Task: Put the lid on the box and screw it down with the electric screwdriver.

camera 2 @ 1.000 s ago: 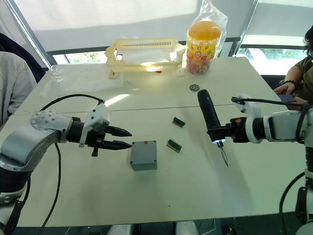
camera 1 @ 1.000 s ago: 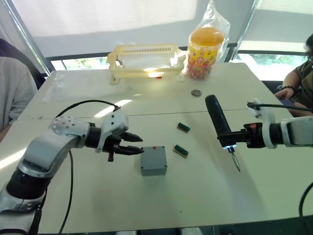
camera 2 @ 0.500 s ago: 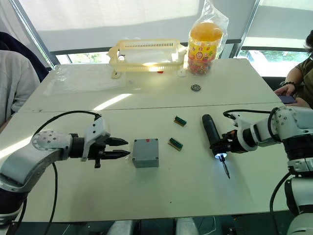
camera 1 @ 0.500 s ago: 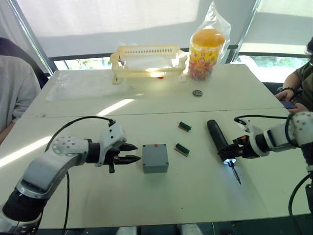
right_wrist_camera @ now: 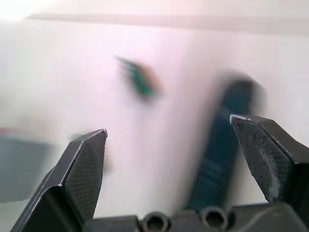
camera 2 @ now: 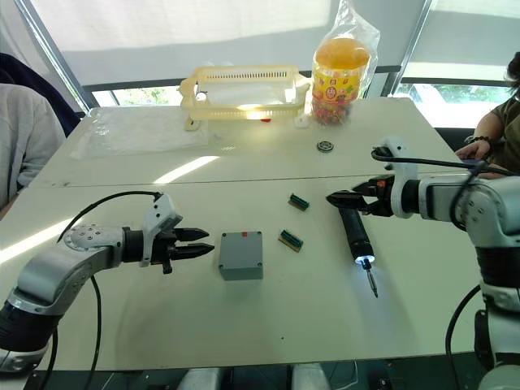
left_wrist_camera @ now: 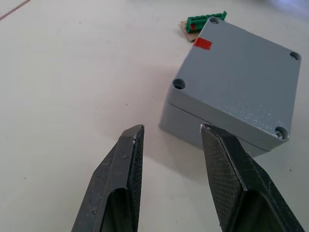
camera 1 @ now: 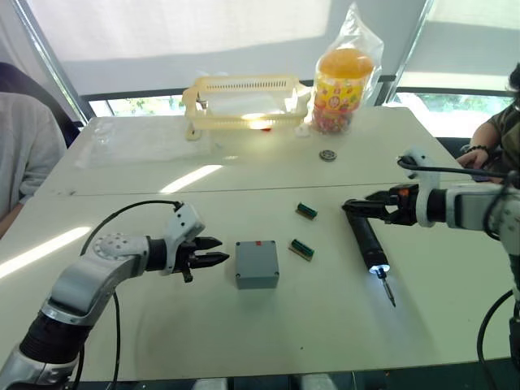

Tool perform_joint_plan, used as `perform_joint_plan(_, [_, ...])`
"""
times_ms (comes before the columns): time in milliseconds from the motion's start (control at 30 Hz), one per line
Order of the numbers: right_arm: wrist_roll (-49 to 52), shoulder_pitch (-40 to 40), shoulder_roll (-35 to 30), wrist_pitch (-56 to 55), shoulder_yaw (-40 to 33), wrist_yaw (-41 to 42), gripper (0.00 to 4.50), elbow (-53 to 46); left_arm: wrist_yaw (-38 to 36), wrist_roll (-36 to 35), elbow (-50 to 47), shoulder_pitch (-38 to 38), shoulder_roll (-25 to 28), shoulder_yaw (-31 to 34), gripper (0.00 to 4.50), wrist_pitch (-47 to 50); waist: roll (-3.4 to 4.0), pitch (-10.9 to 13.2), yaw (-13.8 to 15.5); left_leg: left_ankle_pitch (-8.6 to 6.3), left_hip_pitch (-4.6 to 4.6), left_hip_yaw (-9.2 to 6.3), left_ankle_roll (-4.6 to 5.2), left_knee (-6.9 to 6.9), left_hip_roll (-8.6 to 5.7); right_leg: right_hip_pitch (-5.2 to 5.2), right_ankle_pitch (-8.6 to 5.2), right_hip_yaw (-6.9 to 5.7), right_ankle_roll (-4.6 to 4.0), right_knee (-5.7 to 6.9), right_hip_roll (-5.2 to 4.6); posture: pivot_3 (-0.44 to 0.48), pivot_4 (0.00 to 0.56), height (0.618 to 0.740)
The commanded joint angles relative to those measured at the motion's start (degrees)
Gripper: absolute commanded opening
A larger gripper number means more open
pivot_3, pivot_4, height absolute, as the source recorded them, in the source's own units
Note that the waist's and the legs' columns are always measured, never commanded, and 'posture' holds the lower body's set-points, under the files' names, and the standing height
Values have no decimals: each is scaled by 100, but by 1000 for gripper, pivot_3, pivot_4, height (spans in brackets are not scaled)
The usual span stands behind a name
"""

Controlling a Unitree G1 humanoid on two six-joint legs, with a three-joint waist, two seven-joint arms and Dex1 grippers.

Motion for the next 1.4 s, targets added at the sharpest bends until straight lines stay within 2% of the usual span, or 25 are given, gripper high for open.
perform_joint_plan(33, [603,1018,176,-166,-68,307,4472,-1753,-4,59,71,-25,-96,-164,1873,-64,-2,-1,25,0,0,-6,0,-1,1,4,-2,-5,0,-2,1,0,150,740])
perform_joint_plan(133, [499,1742,429,-360,209,115,4472,-2475,-25,244,288,-87,-132,-354,1873,-180,-1,1,12,0,-3,-1,0,11,-5,7,-2,-1,2,1,-8,0,150,740])
perform_joint_plan(300, [-247,2071,701,-832,956,-75,4472,-2617,-128,608,487,-171,-75,-667,1873,-491,-10,0,-14,14,13,13,-24,21,-10,19,-3,13,-36,-4,-15,0,150,740])
perform_joint_plan(567, [-1326,1788,1555,-1473,1958,-264,4472,-1879,116,1085,945,-548,-492,-961,1873,-739,-17,-3,2,24,10,5,-42,18,-10,18,10,10,-19,-1,-11,0,150,740])
perform_joint_plan(733, [-1389,1679,1941,-1390,2143,-282,4472,-1810,254,1318,1337,-787,-819,-1024,1873,-943,-17,-3,5,24,10,1,-42,16,-10,16,11,7,-16,2,-10,0,150,740])
perform_joint_plan(867, [-1250,1517,2414,-1096,2200,-456,4472,-1868,710,1591,2002,-1106,-1298,-909,1873,-1293,-19,-4,8,25,12,-4,-43,18,-10,20,11,2,-15,6,-10,0,150,740])
perform_joint_plan(1000, [-1094,1396,2758,-766,2090,-652,4472,-1945,771,1630,2125,-1244,-1454,-829,1873,-1330,-19,-4,-24,26,12,-6,-44,16,-9,16,15,2,-10,12,-7,0,150,740])
perform_joint_plan(1100, [-1151,1527,2474,-641,1964,-645,4472,-2150,704,1680,2094,-1160,-1311,-793,1873,-1350,-18,-4,-8,26,12,-11,-44,16,-9,14,15,-2,-9,20,-7,0,150,740])
perform_joint_plan(1233, [-1272,1682,1948,-724,1728,-523,4472,-2305,486,1645,1896,-936,-846,-607,1873,-1296,-19,-4,-20,26,11,-9,-44,17,-10,15,15,-1,-9,20,-9,0,150,740])
perform_joint_plan(1400, [-1617,1518,1887,-1182,1705,-468,4472,-1941,7,1370,1322,-541,-229,-420,1873,-1045,-18,-5,-30,26,17,-10,-44,9,-6,12,14,0,-11,22,-4,0,150,740])
